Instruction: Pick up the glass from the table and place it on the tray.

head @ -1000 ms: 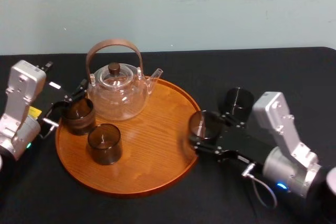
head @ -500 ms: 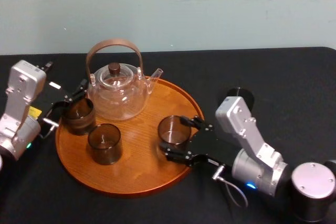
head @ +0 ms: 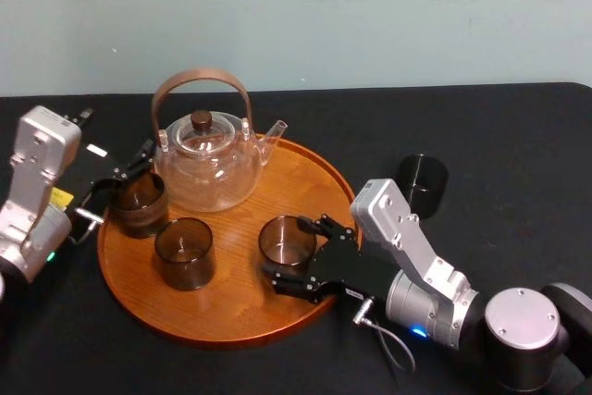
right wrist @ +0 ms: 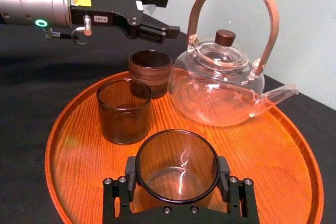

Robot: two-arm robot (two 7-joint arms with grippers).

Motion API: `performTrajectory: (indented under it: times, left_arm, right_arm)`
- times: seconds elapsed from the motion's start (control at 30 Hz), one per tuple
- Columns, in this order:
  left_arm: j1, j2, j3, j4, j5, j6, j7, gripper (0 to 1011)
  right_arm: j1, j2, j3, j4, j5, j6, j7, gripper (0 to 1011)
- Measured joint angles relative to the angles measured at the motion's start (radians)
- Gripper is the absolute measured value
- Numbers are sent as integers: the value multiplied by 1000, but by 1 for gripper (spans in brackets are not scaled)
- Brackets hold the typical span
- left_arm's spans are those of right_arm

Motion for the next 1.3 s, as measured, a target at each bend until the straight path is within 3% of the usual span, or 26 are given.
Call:
performTrajectory:
  times: [0.57,0.7,1.0,1.3]
  left_arm:
    - [0,0,0,0,0,0,0,1001]
    - [0,0,0,0,0,0,0,1002]
    - [0,0,0,0,0,0,0,1002]
    - [0,0,0,0,0,0,0,1001]
  right_arm:
    - [3,-8,-4,17,-3,5,-1,906]
    - [3,-8,-3,16,-3,5,-1,995]
    - [2,-7,-1,15,-1,2,0,1002]
    - [-29,23,28,-63,18,-65,4,1002]
